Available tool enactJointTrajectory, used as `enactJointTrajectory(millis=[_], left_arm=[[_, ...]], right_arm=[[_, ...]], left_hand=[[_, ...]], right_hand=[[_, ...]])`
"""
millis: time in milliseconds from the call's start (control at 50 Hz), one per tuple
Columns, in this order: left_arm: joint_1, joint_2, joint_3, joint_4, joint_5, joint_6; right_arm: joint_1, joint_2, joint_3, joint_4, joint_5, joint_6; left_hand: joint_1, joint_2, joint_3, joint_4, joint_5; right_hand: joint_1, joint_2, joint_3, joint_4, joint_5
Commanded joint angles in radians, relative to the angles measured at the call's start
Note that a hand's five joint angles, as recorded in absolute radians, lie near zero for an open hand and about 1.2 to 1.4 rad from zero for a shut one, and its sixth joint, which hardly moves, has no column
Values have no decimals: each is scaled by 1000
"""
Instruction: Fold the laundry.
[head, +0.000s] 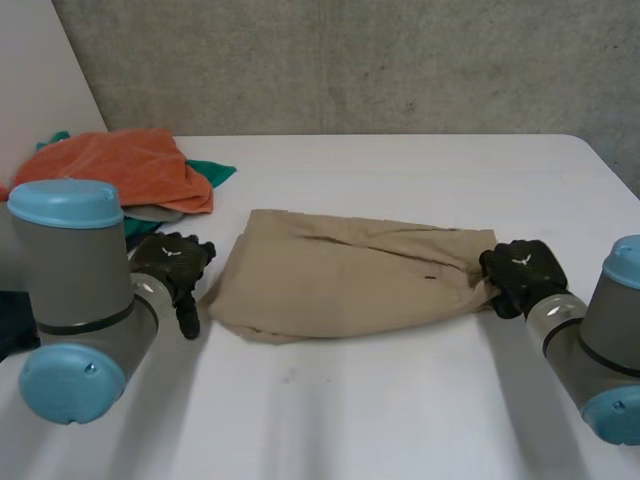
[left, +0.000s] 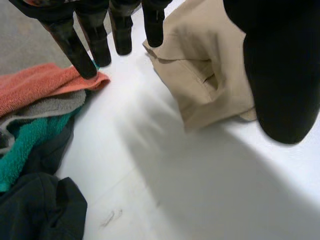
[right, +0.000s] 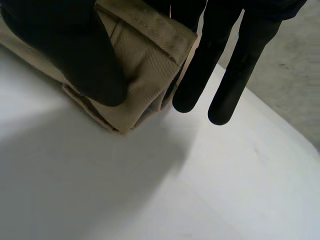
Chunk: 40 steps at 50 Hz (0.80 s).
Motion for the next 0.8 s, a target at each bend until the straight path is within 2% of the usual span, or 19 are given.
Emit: enactJointTrajectory(millis=[20, 140, 200, 220, 280, 360, 480, 520, 540, 620, 660, 740, 800], left_arm=[[-13, 63, -23, -4, -15, -11], [-8, 117, -60, -5, -15, -19], [0, 146, -86, -2, -8, -21], [3, 154, -90, -1, -3, -21], [10, 173, -107, 2, 17, -21], [10, 183, -106, 4, 37, -19], [6, 195, -78, 4, 31, -24], [4, 201, -74, 4, 26, -28], [4, 209, -71, 4, 23, -34], [3, 226, -58, 6, 26, -51], [4, 230, -54, 6, 28, -57], [7, 230, -32, 9, 29, -64], [7, 223, -2, 21, 34, -65]], right_arm=[[-81, -80, 35, 14, 0, 3], [-184, -125, 46, 61, -40, -34], [-253, -129, 27, 120, -71, -115], [-281, -132, 9, 149, -91, -185], [-287, -128, -34, 178, -115, -273], [-183, -126, -126, 213, -132, -374], [104, -134, -236, 201, -178, -388], [181, -125, -253, 187, -220, -390], [245, -105, -267, 172, -273, -390], [372, 8, -305, 145, -417, -396], [408, 52, -327, 140, -454, -402], [468, 109, -402, 154, -415, -390], [472, 98, -437, 155, -318, -268]], left_hand=[[-15, -38, -40, -32, -46], [-15, -38, -40, -32, -46], [-15, -38, -40, -32, -46], [-15, -38, -40, -32, -46], [-15, -38, -40, -32, -46], [-15, -38, -40, -32, -46], [-15, -38, -40, -32, -46], [-15, -38, -40, -32, -46], [-15, -38, -40, -32, -46], [-15, -38, -40, -32, -46], [-15, -38, -40, -32, -46], [-15, -38, -40, -32, -46], [-15, -38, -40, -32, -46]], right_hand=[[347, 225, 214, 208, 252], [347, 225, 214, 208, 252], [347, 225, 214, 208, 252], [347, 225, 214, 208, 252], [347, 225, 214, 208, 252], [347, 225, 214, 208, 252], [347, 225, 214, 208, 252], [347, 225, 214, 208, 252], [347, 225, 214, 208, 252], [347, 225, 214, 208, 252], [347, 225, 214, 208, 252], [347, 225, 214, 208, 252], [-563, -685, -696, -702, -658]])
